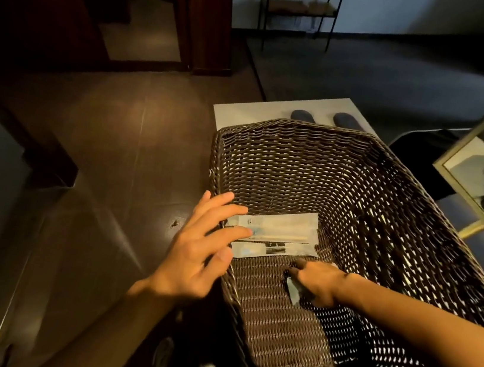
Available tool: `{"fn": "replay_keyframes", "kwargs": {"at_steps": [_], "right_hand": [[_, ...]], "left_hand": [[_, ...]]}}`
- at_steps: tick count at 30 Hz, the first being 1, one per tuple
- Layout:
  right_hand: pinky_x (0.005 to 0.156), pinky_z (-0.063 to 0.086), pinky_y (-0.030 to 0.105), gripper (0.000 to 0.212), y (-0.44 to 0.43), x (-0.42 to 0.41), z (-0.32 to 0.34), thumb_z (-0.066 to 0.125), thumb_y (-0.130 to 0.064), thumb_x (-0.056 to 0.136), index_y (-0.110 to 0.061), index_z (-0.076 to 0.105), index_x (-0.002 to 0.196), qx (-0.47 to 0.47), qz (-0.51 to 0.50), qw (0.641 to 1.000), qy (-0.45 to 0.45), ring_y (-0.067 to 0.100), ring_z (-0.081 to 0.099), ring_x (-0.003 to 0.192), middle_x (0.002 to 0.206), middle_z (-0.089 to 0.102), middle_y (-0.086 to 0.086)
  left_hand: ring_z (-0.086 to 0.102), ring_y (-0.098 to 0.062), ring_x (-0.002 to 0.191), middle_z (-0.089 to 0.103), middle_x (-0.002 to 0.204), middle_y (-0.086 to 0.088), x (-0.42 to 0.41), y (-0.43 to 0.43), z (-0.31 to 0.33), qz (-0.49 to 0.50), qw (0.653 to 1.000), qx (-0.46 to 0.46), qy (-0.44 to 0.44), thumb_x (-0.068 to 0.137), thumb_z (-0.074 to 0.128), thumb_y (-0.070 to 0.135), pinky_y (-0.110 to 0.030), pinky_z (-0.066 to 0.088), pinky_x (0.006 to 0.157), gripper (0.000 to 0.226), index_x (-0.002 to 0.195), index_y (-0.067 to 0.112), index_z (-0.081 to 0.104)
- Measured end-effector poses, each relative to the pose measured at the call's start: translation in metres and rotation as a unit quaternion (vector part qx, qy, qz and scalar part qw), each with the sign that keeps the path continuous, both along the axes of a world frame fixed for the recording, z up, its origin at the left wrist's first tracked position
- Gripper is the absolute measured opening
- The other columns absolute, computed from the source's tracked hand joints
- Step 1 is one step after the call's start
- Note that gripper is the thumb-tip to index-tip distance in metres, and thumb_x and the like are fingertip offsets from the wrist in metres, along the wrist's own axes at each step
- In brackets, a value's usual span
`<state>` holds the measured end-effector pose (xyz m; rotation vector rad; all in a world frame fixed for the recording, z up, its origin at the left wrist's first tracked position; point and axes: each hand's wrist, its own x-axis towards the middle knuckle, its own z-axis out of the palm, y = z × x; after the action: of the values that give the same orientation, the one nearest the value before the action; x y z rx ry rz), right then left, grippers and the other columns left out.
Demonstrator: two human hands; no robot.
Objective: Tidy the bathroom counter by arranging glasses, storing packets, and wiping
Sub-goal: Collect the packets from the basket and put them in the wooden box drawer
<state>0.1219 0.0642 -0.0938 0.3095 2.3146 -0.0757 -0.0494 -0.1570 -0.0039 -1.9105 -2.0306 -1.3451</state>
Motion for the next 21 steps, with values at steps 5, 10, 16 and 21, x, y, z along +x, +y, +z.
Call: {"fn": "replay_keyframes", "kwargs": {"at_steps": [5, 10, 16, 21], "right_hand": [[0.095, 0.049, 0.034, 0.049, 0.0, -0.023, 0.018, 0.058, -0.023, 0.092, -0.01, 0.041, 0.136, -0.035, -0.059, 0.992, 0.11, 0.026, 0.056, 0.102, 0.127, 0.049, 0.01], [0.083, 0.053, 0.033, 0.056, 0.004, -0.056, 0.014, 0.062, -0.022, 0.089, -0.013, 0.038, 0.138, -0.011, -0.069, 0.982, 0.175, 0.027, 0.061, 0.099, 0.122, 0.051, 0.011], [0.073, 0.046, 0.023, 0.052, -0.001, -0.067, -0.008, 0.056, -0.006, 0.091, -0.013, 0.041, 0.14, -0.016, -0.056, 0.984, 0.166, 0.018, 0.05, 0.081, 0.125, 0.046, 0.012], [0.068, 0.051, 0.023, 0.021, 0.001, -0.061, -0.019, 0.056, -0.007, 0.09, -0.01, 0.057, 0.111, -0.015, -0.035, 0.986, 0.161, 0.019, 0.055, 0.079, 0.121, 0.048, 0.007]], "left_hand": [[0.039, -0.03, 0.142, 0.059, 0.134, -0.013, -0.001, 0.001, -0.003, -0.005, 1.0, 0.011, -0.012, 0.103, 0.026, 0.044, -0.053, 0.014, 0.123, 0.058, 0.111, 0.01, 0.072], [0.039, -0.028, 0.143, 0.06, 0.134, -0.01, -0.002, 0.003, -0.004, -0.001, 1.0, 0.01, -0.008, 0.103, 0.024, 0.044, -0.05, 0.014, 0.124, 0.062, 0.11, 0.01, 0.075], [0.038, -0.026, 0.143, 0.059, 0.135, -0.008, -0.003, 0.005, -0.008, 0.001, 1.0, 0.012, -0.011, 0.103, 0.023, 0.044, -0.049, 0.014, 0.124, 0.06, 0.111, 0.013, 0.074], [0.037, -0.024, 0.144, 0.058, 0.135, -0.006, 0.001, 0.006, -0.007, 0.011, 1.0, 0.012, -0.023, 0.103, 0.02, 0.047, -0.05, 0.013, 0.124, 0.066, 0.109, 0.01, 0.075]]}}
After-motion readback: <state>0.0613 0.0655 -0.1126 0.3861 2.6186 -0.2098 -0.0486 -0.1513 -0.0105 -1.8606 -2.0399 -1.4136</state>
